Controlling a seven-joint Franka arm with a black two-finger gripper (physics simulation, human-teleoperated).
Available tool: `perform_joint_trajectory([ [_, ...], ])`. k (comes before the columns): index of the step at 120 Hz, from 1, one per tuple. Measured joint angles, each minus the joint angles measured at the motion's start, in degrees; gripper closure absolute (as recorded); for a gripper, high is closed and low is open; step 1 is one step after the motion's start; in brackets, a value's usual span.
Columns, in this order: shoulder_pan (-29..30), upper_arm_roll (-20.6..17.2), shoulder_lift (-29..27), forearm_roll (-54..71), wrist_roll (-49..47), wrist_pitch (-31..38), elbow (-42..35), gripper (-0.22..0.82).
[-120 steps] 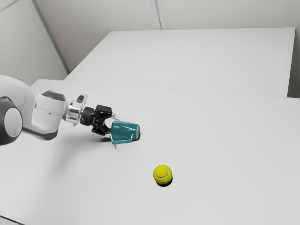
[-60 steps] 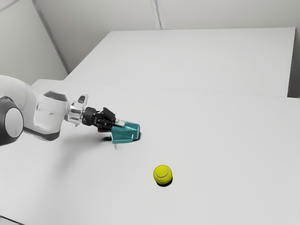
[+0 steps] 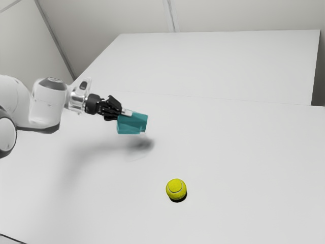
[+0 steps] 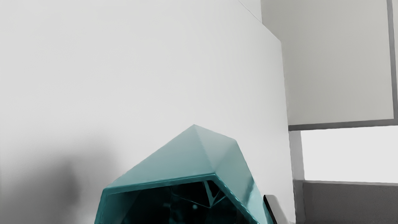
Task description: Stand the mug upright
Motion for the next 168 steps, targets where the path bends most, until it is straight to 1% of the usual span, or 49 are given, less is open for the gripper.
perform_joint_trajectory([
  [11,-0.3,-2.0,-1.2,15.8,-1.9,0.8,7.6,0.77],
  [21,-0.6,-4.4,-1.4,31.9,-4.4,1.6,12.4,0.78],
  [32,-1.0,-6.3,-0.8,45.4,-7.5,3.7,13.5,0.78],
  [44,-1.5,-8.7,-0.2,54.3,-11.1,7.4,13.5,0.78],
  [58,-1.9,-9.5,0.4,59.6,-15.8,11.0,11.7,0.78],
  [83,-2.2,-9.6,1.8,64.6,-23.7,16.5,7.4,0.78],
  [101,-2.3,-9.6,3.6,66.6,-28.5,18.3,6.9,0.78],
  [123,-2.5,-9.6,5.1,67.2,-33.0,18.9,6.8,0.77],
  [127,-2.5,-9.6,5.4,67.2,-33.6,19.0,6.8,0.72],
  [141,-2.5,-9.4,5.7,66.9,-35.4,18.9,6.8,0.46],
  [148,-2.5,-9.4,5.7,66.8,-36.2,18.9,6.8,0.35],
  [157,-2.5,-9.3,5.7,66.8,-37.1,18.9,6.9,0.25],
  [168,-2.5,-9.3,4.7,66.8,-38.1,18.2,7.3,0.16],
])
